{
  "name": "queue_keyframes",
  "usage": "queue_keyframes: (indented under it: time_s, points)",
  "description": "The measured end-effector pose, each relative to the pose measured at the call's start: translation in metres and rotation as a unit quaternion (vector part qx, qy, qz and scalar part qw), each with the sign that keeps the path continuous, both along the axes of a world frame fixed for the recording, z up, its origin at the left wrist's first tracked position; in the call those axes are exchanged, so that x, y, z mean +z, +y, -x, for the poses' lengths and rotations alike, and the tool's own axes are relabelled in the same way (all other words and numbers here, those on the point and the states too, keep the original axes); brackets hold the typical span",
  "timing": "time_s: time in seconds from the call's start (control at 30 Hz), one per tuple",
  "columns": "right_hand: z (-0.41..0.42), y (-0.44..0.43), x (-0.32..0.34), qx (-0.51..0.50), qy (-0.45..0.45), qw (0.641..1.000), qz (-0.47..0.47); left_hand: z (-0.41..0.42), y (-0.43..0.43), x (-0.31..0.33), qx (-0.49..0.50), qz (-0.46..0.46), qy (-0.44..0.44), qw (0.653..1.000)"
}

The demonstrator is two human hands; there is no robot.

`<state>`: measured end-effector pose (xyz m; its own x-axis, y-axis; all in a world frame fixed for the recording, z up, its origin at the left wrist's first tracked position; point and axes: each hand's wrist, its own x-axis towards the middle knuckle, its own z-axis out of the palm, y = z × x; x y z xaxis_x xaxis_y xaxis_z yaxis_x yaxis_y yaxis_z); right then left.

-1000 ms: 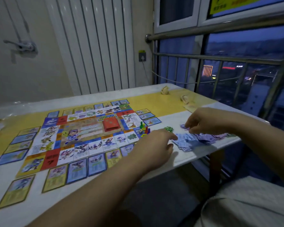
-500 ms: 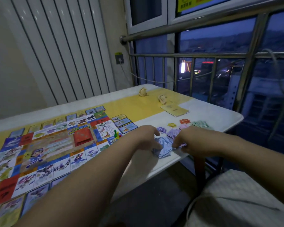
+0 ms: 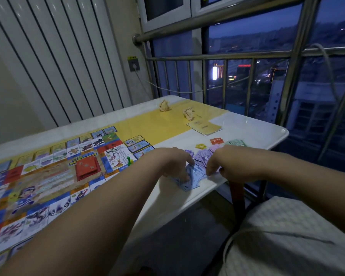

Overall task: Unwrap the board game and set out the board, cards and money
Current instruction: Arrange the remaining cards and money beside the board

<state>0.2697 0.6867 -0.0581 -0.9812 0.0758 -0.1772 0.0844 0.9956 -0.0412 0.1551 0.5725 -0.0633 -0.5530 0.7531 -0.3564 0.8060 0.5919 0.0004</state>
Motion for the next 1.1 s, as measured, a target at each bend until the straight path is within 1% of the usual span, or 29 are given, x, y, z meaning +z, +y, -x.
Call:
queue_keyframes:
  time_s: [0.07, 0.17, 0.27, 0.43, 0.6, 0.77, 0.87, 0.97, 1.1]
  points:
    - [-0.006, -0.005, 0.001, -0.002, -0.021, 1.0, -0.012, -0.002, -0.002, -0.002, -0.017, 0.013, 0.031, 0.999]
    - [-0.016, -0.016, 0.002, 0.001, -0.062, 0.996, -0.058, -0.003, -0.006, -0.006, -0.019, 0.02, 0.036, 0.999]
    - [-0.023, -0.021, -0.001, 0.011, -0.075, 0.993, -0.09, -0.004, -0.008, -0.01, -0.018, 0.026, 0.048, 0.998]
    - [-0.03, -0.024, -0.003, 0.011, -0.09, 0.995, -0.049, -0.007, -0.014, -0.013, -0.012, 0.014, 0.049, 0.999]
    - [-0.032, -0.023, -0.008, 0.019, -0.072, 0.997, 0.009, -0.008, -0.021, -0.013, -0.008, 0.003, 0.037, 0.999]
    - [-0.033, -0.022, -0.017, 0.027, -0.06, 0.997, 0.029, -0.007, -0.029, -0.017, -0.005, -0.022, 0.017, 1.0]
    - [-0.033, -0.021, -0.013, 0.021, -0.062, 0.996, 0.062, -0.008, -0.029, -0.016, -0.009, -0.019, 0.012, 1.0]
    - [-0.035, -0.018, -0.01, 0.006, -0.058, 0.997, 0.06, -0.01, -0.028, -0.016, -0.017, -0.004, 0.021, 1.0]
    - [-0.038, -0.023, -0.014, 0.0, -0.067, 0.996, 0.052, -0.01, -0.028, -0.016, -0.021, -0.006, 0.021, 1.0]
